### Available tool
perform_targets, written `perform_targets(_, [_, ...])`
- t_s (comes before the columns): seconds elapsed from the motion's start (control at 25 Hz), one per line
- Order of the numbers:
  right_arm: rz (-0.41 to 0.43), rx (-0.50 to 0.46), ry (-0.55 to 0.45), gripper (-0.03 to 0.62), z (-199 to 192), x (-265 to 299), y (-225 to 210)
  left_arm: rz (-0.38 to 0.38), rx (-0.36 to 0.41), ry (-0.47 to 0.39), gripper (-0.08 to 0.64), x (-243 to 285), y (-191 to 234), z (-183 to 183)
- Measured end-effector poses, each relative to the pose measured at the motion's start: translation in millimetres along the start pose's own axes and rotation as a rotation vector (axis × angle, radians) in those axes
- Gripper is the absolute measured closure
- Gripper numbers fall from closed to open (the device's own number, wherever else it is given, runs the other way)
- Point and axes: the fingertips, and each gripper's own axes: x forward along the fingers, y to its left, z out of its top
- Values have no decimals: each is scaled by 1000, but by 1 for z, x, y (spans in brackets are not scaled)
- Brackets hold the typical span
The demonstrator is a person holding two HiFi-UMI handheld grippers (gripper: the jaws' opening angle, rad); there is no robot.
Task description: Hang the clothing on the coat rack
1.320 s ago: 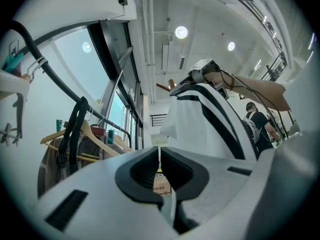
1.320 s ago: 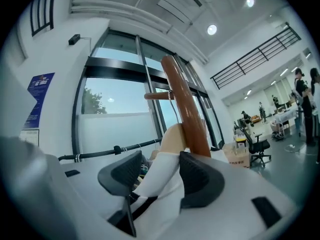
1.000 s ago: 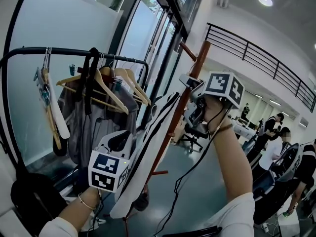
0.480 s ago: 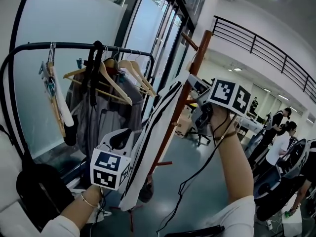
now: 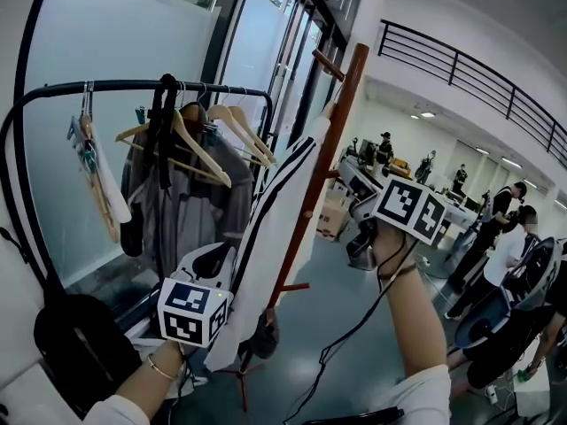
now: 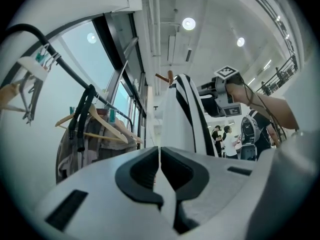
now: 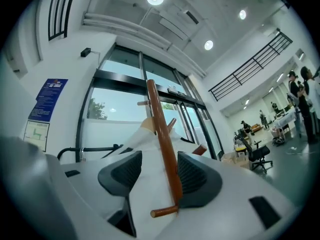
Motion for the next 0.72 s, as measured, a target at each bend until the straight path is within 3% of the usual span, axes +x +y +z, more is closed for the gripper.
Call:
perform_targets(0.12, [16, -2, -3, 350, -18, -9, 2, 8, -32, 2, 541, -5, 3, -6])
perform_targets(0.32, [12, -93, -7, 350, -50, -21, 7, 25, -54, -11, 541, -8, 9, -8])
perform_targets(0.52, [-35, -169, -40, 351, -74, -33, 3, 19, -64, -29, 540, -7, 5, -6])
perform_targets(0.72, [-70, -173, -8, 350, -108, -40, -6, 15, -64, -24, 541, -7, 4, -10])
